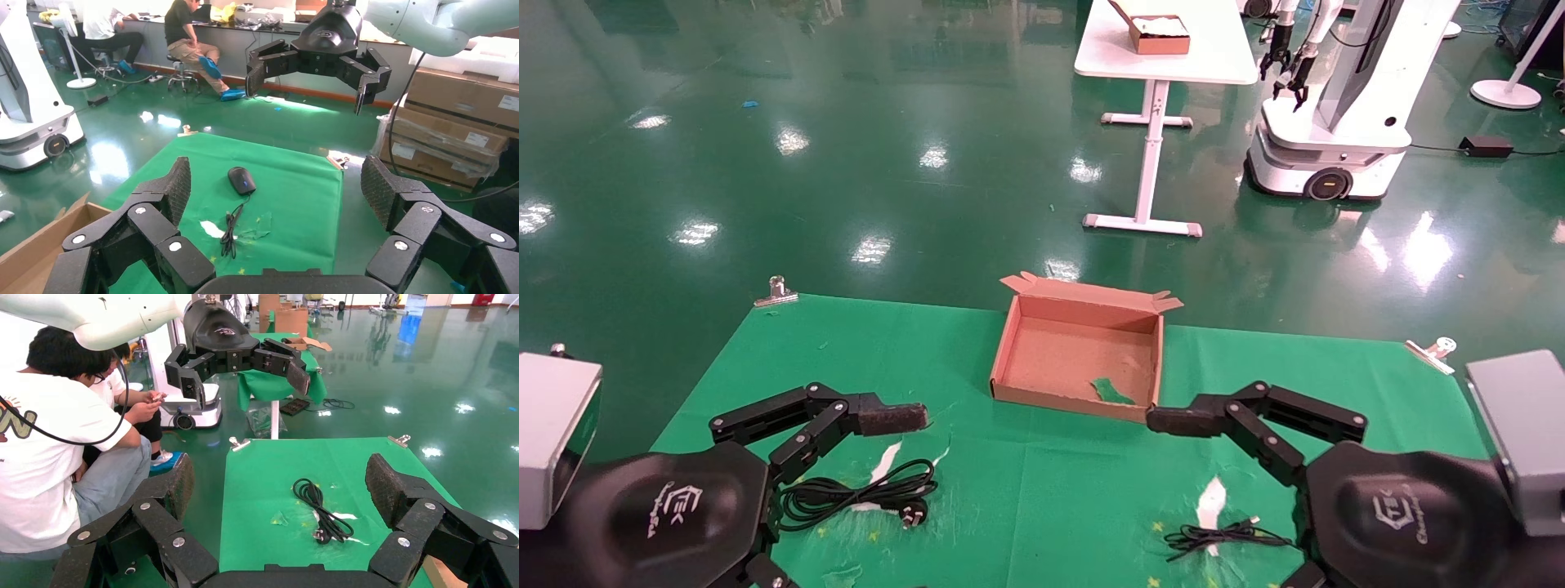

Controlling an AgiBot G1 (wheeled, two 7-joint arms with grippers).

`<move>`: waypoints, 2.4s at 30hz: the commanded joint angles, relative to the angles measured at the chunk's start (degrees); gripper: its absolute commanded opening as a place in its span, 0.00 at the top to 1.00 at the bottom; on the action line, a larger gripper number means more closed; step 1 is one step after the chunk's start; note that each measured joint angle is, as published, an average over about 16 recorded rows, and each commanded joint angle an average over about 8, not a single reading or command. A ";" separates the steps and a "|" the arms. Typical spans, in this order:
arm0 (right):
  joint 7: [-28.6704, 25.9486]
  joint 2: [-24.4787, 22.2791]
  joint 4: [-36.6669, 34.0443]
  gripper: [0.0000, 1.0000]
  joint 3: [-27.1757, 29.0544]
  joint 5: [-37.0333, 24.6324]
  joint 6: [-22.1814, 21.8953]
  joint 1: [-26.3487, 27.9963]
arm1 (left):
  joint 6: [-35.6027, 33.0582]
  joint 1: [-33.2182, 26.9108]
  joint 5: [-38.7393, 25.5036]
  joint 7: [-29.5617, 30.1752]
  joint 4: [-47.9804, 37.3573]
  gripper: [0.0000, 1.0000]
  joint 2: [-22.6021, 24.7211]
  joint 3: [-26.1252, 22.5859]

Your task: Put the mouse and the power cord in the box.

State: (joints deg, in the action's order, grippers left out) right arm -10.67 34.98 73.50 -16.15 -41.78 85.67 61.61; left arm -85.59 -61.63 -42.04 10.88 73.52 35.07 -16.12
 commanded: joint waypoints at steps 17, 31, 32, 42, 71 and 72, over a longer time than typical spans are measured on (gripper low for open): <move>0.00 -0.04 -0.01 0.00 0.01 -0.02 0.01 -0.04 | -0.01 0.01 0.02 -0.02 0.00 0.00 -0.01 0.01; -3.51 -4.06 -0.92 0.00 -6.00 -16.24 -1.38 1.05 | 5.69 -4.53 -25.61 3.22 2.22 0.00 0.85 -9.20; -3.76 -4.01 -0.97 0.00 -6.48 -17.56 -1.65 1.27 | 6.55 -5.23 -28.34 3.60 2.04 0.00 1.58 -10.14; -4.38 -2.16 -1.39 0.00 -8.31 -24.45 -2.83 2.82 | 11.30 -8.32 -39.61 5.50 0.94 0.00 5.44 -14.36; -4.50 -4.19 -2.50 0.00 -6.14 -19.62 -4.65 -1.93 | 22.94 -18.91 -81.60 18.62 -18.07 0.00 23.00 -27.46; -4.65 -4.20 -2.39 0.00 -6.14 -19.62 -4.75 -1.99 | 23.17 -19.00 -81.81 18.37 -18.53 0.00 23.13 -27.55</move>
State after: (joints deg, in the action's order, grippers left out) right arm -15.30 30.90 71.08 -22.39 -61.56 81.00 59.77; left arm -62.35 -80.46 -123.73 29.25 55.12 58.11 -43.63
